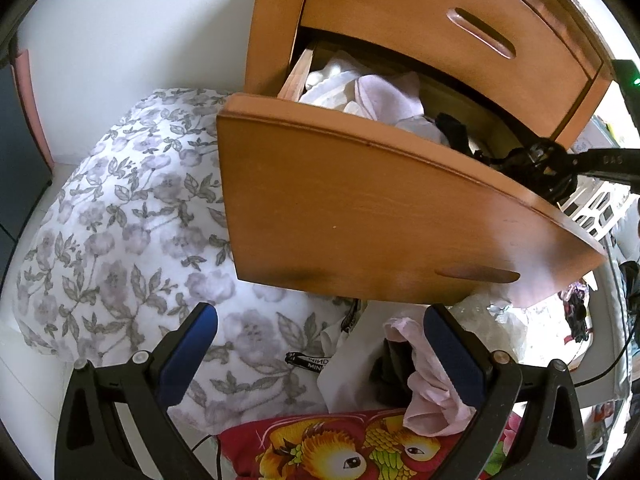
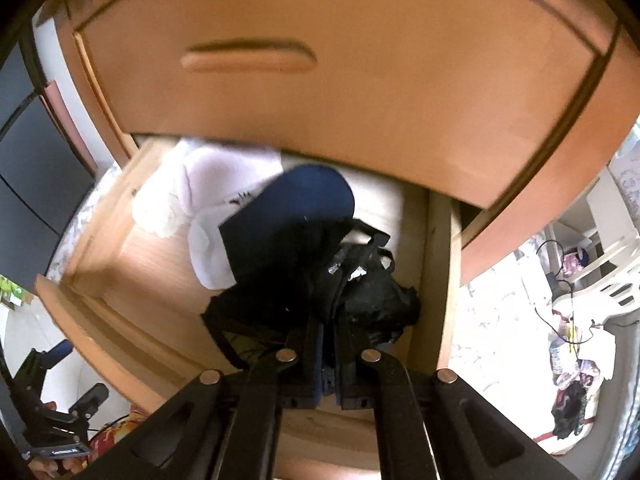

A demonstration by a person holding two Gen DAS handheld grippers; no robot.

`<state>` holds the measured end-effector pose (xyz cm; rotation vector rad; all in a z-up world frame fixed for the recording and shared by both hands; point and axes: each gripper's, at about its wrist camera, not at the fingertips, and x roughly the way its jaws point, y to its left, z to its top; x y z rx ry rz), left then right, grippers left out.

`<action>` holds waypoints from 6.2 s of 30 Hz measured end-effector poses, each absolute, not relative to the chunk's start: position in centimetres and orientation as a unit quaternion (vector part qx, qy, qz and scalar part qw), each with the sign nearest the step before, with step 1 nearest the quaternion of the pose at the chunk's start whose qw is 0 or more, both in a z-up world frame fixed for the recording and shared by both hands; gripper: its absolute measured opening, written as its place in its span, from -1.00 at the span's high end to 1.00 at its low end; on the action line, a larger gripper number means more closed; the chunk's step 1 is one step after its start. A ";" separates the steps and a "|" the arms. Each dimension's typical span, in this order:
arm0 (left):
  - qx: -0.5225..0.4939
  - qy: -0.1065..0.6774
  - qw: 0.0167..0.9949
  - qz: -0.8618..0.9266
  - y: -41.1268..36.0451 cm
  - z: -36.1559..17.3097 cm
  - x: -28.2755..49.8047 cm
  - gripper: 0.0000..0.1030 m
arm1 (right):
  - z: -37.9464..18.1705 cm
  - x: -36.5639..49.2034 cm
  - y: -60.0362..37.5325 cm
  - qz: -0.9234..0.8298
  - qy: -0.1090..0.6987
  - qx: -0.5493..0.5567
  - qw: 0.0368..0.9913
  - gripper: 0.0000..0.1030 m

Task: Take underwear out of drawer
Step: 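Close the right gripper on the black lace garment in the drawer, then lift the black lace garment up out of the drawer with the right gripper, then carry the black lace garment back from the drawer toward the bed, then lower the black lace garment onto the bed and open the right gripper, then move the open right gripper into the drawer over the navy sock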

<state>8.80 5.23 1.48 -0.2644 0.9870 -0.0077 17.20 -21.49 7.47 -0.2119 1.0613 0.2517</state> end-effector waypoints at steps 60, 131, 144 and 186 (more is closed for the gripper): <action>-0.084 0.383 0.920 -0.008 1.6 10.4 1.3 -0.99 | 24.1 -0.5 -26.7 0.132 0.306 -0.033 0.942 0.92; -0.079 0.423 0.903 -0.004 1.7 7.9 1.9 -0.99 | -0.2 2.4 -19.1 0.177 0.575 -0.044 0.798 0.24; -0.078 0.423 0.903 -0.003 1.8 7.8 1.8 -0.99 | 5.3 0.4 -20.8 0.166 0.513 -0.041 0.841 -0.06; -0.081 0.428 0.900 0.016 2.4 7.3 2.4 -0.99 | 6.7 0.2 -22.9 0.136 0.466 -0.004 0.874 -1.00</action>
